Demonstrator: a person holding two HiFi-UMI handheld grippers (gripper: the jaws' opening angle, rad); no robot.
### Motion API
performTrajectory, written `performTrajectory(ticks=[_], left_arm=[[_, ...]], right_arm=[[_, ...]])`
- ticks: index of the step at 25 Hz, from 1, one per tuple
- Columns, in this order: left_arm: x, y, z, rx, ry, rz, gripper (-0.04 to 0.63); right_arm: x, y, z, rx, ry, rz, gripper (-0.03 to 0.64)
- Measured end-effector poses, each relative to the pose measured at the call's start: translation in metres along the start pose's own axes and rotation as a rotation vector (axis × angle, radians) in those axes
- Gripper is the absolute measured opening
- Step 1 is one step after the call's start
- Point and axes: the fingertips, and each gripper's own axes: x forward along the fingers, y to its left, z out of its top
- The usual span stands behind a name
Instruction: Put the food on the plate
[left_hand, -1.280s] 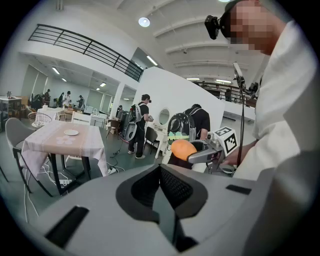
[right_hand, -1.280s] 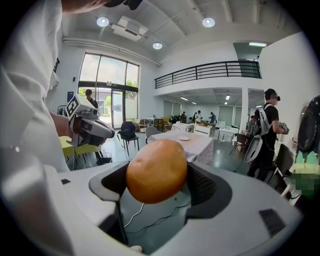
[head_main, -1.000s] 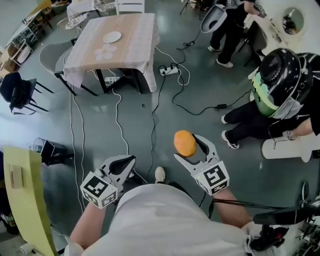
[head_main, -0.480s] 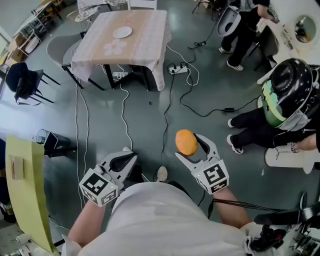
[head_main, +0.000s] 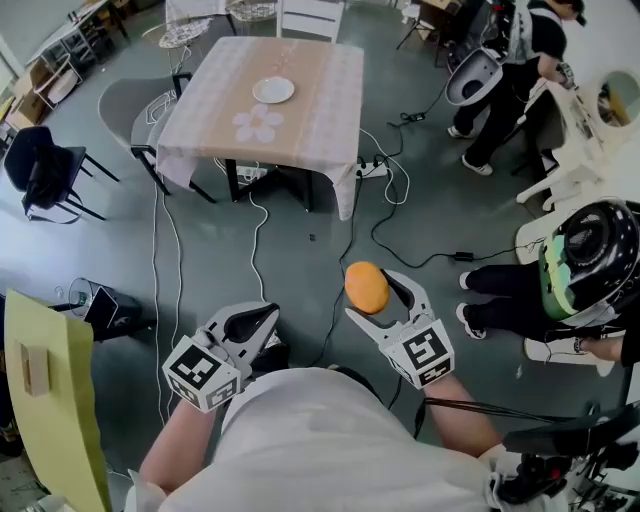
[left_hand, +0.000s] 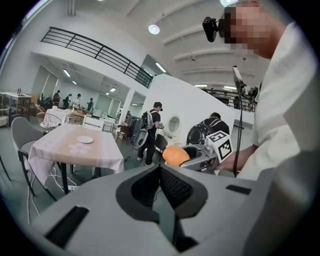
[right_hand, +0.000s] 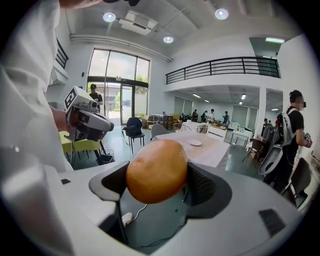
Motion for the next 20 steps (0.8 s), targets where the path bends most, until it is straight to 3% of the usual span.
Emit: performTrajectory(ticks=[5,12,20], left_arm=[[-0.029,0.074,0.020,0.006,0.006,-0.015,0.009],[-0.062,0.163,0.046,-0.038,-0.039,0.060,0.009],[-0.043,0.242,0.068,-0.063,-0.061,0.155,0.009]], right_arm=[[0.074,-0.002,0.044,0.016,0.005,-0.018,0.371],[0.153,-0.011,0.096,-0.011,0.025,0.011,0.371],[0.257,-0.082,0.115,-0.022,0.020,0.054,0.371]])
